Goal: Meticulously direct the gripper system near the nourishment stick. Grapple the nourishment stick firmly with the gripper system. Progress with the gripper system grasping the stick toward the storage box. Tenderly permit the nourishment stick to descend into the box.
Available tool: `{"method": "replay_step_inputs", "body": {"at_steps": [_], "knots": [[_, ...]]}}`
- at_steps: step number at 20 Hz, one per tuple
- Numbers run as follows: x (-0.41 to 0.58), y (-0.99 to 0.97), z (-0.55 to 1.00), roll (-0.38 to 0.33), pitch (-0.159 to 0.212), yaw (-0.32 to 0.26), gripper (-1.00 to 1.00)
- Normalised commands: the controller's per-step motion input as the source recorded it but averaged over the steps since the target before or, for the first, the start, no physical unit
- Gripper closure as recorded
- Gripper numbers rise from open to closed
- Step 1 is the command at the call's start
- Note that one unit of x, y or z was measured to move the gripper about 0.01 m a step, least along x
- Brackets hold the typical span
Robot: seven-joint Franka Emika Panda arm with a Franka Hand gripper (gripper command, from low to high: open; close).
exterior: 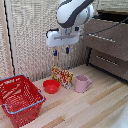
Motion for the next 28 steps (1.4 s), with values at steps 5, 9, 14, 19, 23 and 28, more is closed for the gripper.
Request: {"method": "replay_step_inputs", "body": {"at_steps": [5, 9, 14, 19, 23, 28], "knots": [[0.325, -0.36, -0.17, 0.0, -0.003, 0.081, -1.0], [0.331, -0.42, -0.19, 0.0, -0.012, 0.1, -1.0], [0.253, -0.35, -0.21, -0.004, -0.006, 0.094, -1.0], [0.197, -0.11, -0.3, -0.038, 0.0, 0.106, -1.0], [0.242, -0.05, -0.33, -0.046, -0.007, 0.108, -1.0], [0.295, -0.11, -0.31, -0.044, -0.013, 0.116, -1.0]]}}
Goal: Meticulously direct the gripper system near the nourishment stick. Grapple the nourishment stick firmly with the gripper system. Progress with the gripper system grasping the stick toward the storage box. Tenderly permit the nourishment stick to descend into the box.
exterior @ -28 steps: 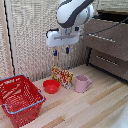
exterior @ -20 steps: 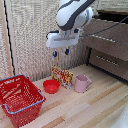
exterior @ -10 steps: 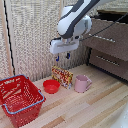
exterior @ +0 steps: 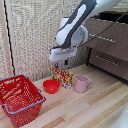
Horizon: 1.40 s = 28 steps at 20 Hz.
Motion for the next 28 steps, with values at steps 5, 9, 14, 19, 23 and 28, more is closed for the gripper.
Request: {"method": "replay_step_inputs", "body": {"at_steps": [5, 9, 14, 19, 23, 28], "knots": [[0.338, -0.07, -0.24, -0.084, 0.0, 0.127, -1.0], [0.174, -0.11, -0.09, -0.013, 0.005, 0.108, 1.0], [0.006, 0.0, -0.11, -0.023, 0.025, 0.022, 1.0], [0.018, -0.01, -0.03, -0.002, 0.023, 0.0, 1.0], [0.029, -0.01, 0.0, 0.0, 0.002, 0.0, 1.0], [0.191, -0.09, 0.1, 0.007, 0.043, -0.001, 1.0]]}}
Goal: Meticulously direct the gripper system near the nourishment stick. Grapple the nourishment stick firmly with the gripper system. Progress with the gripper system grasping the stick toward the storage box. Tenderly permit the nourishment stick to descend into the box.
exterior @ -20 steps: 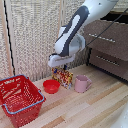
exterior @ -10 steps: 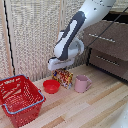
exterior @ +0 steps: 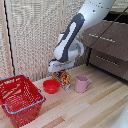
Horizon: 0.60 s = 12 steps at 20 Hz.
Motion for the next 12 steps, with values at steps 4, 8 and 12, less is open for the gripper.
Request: {"method": "replay_step_inputs", "body": {"at_steps": [4, 8, 12], "knots": [[0.289, -0.22, 0.45, 0.019, 0.088, 0.04, 1.0], [0.329, -0.32, 0.86, 0.04, 0.049, 0.078, 1.0], [0.378, -0.31, 0.99, 0.046, 0.02, 0.072, 1.0]]}}
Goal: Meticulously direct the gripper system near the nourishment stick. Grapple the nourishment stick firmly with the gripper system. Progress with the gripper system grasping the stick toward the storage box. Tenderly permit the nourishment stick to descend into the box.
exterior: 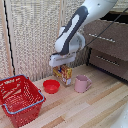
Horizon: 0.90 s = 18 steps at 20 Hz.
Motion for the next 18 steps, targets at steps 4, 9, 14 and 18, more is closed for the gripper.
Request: {"method": "replay_step_inputs", "body": {"at_steps": [4, 9, 14, 18], "knots": [[0.286, -0.06, 1.0, 0.047, 0.008, 0.076, 1.0], [0.051, 0.33, 0.98, 0.032, 0.017, 0.049, 1.0], [0.0, 0.73, 0.79, 0.009, 0.054, 0.017, 1.0], [-0.002, 0.84, 0.63, 0.0, 0.064, 0.009, 1.0]]}}
